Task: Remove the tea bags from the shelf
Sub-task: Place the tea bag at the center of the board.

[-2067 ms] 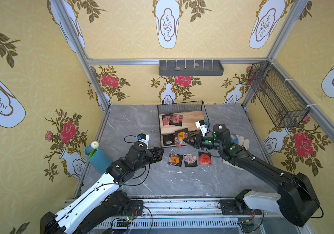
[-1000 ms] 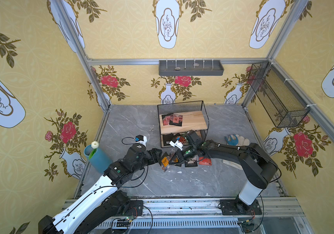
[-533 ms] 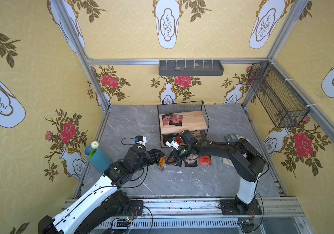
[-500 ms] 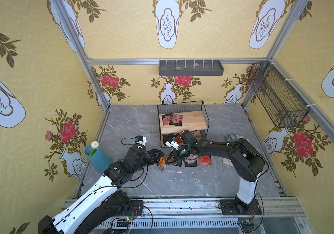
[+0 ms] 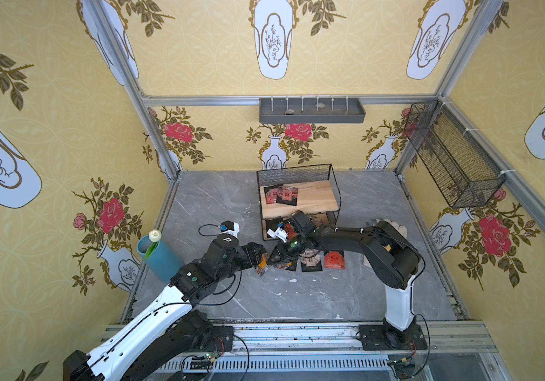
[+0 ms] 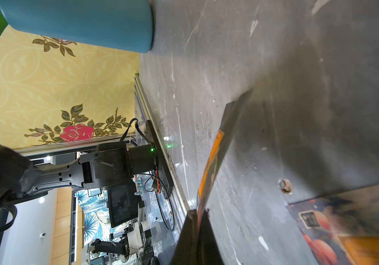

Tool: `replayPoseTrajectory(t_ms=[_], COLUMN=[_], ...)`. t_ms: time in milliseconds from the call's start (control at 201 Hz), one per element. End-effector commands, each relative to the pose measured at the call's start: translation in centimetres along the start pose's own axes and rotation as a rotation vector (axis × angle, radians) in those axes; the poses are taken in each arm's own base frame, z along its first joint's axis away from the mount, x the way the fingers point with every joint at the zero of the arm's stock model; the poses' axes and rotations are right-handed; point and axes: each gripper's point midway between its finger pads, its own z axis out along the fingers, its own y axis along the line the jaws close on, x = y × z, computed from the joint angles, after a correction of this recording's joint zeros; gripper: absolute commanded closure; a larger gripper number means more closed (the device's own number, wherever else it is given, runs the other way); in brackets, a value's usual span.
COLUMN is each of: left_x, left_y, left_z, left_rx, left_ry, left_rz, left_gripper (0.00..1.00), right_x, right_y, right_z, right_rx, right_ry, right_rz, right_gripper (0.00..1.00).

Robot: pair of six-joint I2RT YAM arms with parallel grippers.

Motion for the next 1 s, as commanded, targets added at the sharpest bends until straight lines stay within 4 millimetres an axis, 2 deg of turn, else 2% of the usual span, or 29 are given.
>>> replayPoseTrajectory(t_ms=[0, 433, 991], left_x=[-0.1, -0.2, -0.2], left_y=[0.1, 0.2, 0.2], left_z=[0.1, 0.3, 0.3], left_rx=[-0.002, -0.008, -0.011], left_ry=[-0.010, -0.013, -0.014], left_rz=[0.015, 0.023, 0.025], left_gripper=[0.23, 0.23, 0.23], right_x=[-0.4, -1.5, -1.8], right_y=[-0.5, -1.7, -2.2], right_z=[0.0, 0.1, 0.1], right_rx=[0.014, 0.035, 0.062], right_ry=[-0.004, -0.015, -0.017], right_rz=[0.014, 0.047, 0.052], right_gripper=[1.00, 0.91, 0.68])
